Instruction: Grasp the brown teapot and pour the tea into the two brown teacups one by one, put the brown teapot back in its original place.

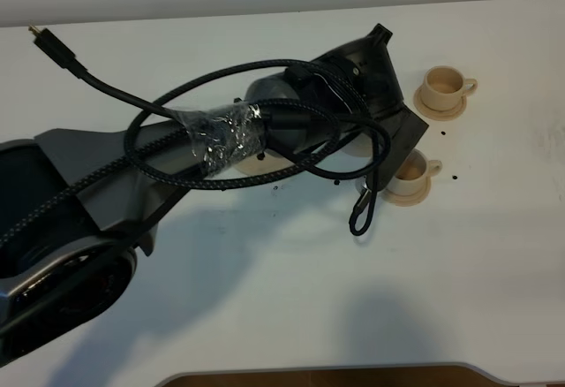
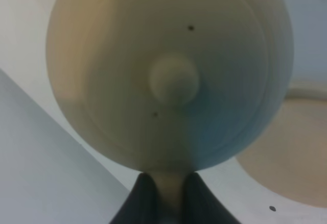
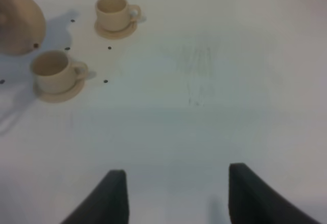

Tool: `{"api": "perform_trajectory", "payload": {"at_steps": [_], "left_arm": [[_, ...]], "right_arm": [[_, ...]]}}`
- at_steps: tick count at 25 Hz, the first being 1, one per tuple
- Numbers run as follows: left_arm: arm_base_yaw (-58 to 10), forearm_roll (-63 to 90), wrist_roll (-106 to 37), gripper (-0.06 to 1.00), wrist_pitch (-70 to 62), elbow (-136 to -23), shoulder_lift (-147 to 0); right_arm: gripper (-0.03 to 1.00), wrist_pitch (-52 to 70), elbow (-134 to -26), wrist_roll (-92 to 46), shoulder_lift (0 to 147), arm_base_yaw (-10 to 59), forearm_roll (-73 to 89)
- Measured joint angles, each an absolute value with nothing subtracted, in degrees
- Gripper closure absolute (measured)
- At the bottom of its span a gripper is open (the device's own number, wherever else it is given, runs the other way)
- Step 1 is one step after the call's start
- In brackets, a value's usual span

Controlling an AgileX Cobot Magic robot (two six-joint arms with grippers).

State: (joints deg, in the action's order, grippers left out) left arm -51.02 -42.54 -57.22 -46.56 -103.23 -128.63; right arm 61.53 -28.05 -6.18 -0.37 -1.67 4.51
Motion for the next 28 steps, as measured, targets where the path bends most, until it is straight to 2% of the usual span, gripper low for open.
{"api": "perform_trajectory", "payload": {"at_steps": [28], "left_arm": [[-52.48, -50.89, -59.16, 0.82, -44.37, -103.23, -128.9]], "right_arm": [[0.53, 61.53, -28.05, -6.18, -0.37, -1.67, 4.51]]}}
